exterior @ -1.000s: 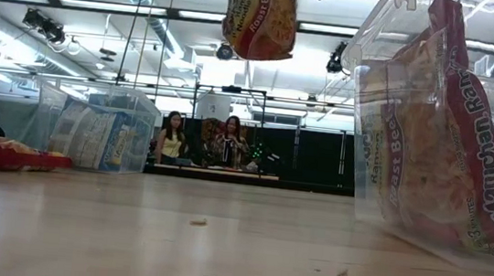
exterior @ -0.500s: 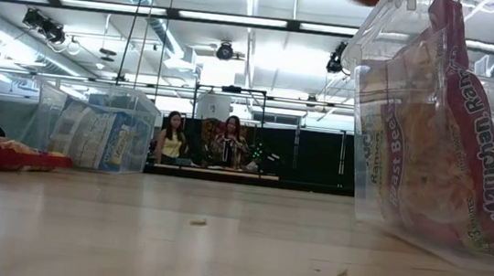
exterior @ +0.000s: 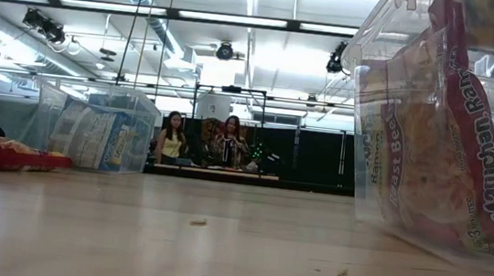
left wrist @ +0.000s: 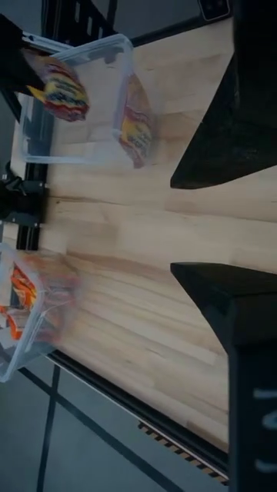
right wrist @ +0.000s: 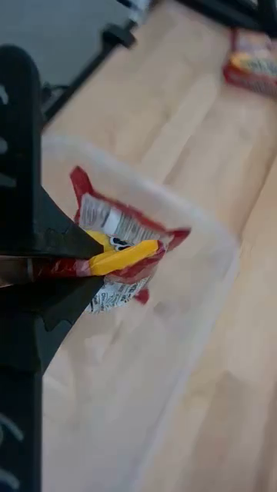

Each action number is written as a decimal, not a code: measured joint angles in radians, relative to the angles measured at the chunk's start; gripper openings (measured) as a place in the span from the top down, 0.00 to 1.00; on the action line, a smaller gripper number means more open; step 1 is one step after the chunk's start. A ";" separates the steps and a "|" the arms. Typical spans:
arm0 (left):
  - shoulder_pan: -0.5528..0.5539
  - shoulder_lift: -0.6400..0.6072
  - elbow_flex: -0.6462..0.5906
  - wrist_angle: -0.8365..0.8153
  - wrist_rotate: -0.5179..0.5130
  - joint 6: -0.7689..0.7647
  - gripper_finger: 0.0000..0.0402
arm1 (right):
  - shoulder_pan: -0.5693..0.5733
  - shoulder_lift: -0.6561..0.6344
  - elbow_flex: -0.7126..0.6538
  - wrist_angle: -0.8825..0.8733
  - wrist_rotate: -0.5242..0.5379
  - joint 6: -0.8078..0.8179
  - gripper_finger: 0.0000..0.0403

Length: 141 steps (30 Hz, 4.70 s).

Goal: Sort Maruchan noodles
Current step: Put the red noodle pack into the bottom transparent bin

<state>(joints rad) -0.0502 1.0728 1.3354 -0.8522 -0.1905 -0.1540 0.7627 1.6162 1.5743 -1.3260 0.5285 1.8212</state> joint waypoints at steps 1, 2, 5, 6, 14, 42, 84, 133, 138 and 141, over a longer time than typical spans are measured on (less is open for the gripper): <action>0.000 0.000 0.000 0.002 0.000 0.000 0.57 | 0.010 0.015 -0.012 0.000 0.007 0.051 0.91; 0.000 0.000 0.000 0.002 0.000 -0.001 0.57 | 0.017 0.030 -0.020 0.000 0.014 0.097 0.91; 0.000 0.000 0.000 0.001 0.000 -0.019 0.57 | 0.029 0.084 -0.021 -0.003 0.040 0.202 0.91; 0.000 0.000 0.000 0.001 0.000 -0.019 0.57 | 0.029 0.098 -0.022 -0.005 0.051 0.237 0.92; 0.000 0.000 0.000 0.001 0.000 -0.023 0.57 | -0.035 0.157 0.043 -0.028 -0.048 0.298 0.92; 0.000 0.000 0.000 0.017 0.000 -0.056 0.57 | -0.092 0.325 0.071 -0.178 0.050 0.300 0.92; -0.031 0.000 0.000 0.048 0.031 -0.127 0.57 | -0.126 0.404 0.061 -0.072 -0.023 0.320 0.73; -0.804 0.485 -0.296 -0.037 0.139 -0.153 0.60 | -0.123 0.000 0.062 0.009 0.206 -0.358 0.72; -0.740 0.565 -0.296 -0.070 0.189 -0.032 0.54 | -0.122 0.000 0.062 0.013 0.202 -0.350 0.72; -0.704 0.574 -0.296 -0.119 0.223 0.016 0.49 | -0.117 0.000 0.062 0.021 0.184 -0.348 0.72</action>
<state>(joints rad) -0.7544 1.6466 1.0389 -0.9712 0.0322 -0.1384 0.6459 1.6157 1.6360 -1.3052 0.7125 1.4731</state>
